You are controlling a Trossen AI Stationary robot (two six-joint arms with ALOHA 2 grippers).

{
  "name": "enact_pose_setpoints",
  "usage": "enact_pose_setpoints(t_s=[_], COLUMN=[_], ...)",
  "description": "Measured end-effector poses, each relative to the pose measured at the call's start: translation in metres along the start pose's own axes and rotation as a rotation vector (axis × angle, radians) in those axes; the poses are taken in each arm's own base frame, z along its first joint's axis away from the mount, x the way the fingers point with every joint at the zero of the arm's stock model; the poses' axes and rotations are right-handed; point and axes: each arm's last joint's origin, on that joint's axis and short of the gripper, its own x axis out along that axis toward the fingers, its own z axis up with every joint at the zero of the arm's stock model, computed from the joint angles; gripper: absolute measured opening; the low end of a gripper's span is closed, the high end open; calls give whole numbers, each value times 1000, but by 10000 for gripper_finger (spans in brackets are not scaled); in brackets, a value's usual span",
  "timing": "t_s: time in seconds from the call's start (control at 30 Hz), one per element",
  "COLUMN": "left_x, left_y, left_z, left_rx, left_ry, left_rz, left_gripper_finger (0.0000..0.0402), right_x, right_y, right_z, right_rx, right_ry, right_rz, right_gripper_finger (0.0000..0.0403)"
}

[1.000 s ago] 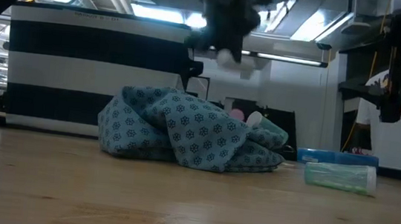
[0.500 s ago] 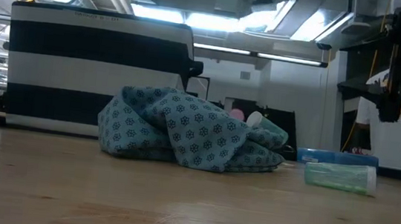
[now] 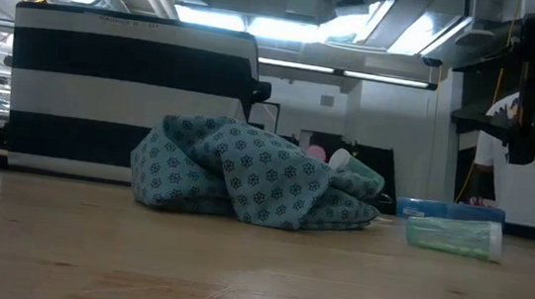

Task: Pick & Place Medicine items
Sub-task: Put the white rolled gauze into the orange bin

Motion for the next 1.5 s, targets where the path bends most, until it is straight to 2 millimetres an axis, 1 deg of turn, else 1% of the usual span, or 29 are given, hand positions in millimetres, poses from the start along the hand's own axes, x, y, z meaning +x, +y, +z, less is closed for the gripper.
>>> enact_pose_setpoints(t_s=[0.07, 0.13, 0.3, 0.57, 0.7, 0.8, 1.0, 1.1, 1.27, 1.5], left_x=[5, 9, 16, 24, 32, 39, 54, 60, 65, 66], left_y=[11, 21, 39, 67, 76, 83, 97, 105, 112, 120], left_z=[-22, -39, -66, -89, -100, -106, -121, -125, -122, -115], left_rx=[26, 56, 115, 181, 196, 211, 222, 232, 232, 223], left_ry=[45, 101, 151, 195, 231, 238, 306, 311, 315, 339], left_rz=[22, 58, 90, 190, 215, 214, 233, 259, 281, 252], left_gripper_finger=[70, 69, 68, 68, 68, 68, 68, 68, 68, 68], right_x=[0, 0, 0, 0, 0, 0, 0, 0, 0, 0], right_y=[0, 0, 0, 0, 0, 0, 0, 0, 0, 0], right_z=[0, 0, 0, 0, 0, 0, 0, 0, 0, 0], right_rx=[11, 22, 30, 41, 46, 49, 73, 74, 87, 97], right_ry=[-2, -8, -9, -8, -8, -8, -8, -8, -8, -5], right_rz=[-2, -5, -6, -6, -6, -6, -6, -7, -6, -4], right_gripper_finger=[334, 334, 334, 334, 334, 334, 334, 334, 334, 334])
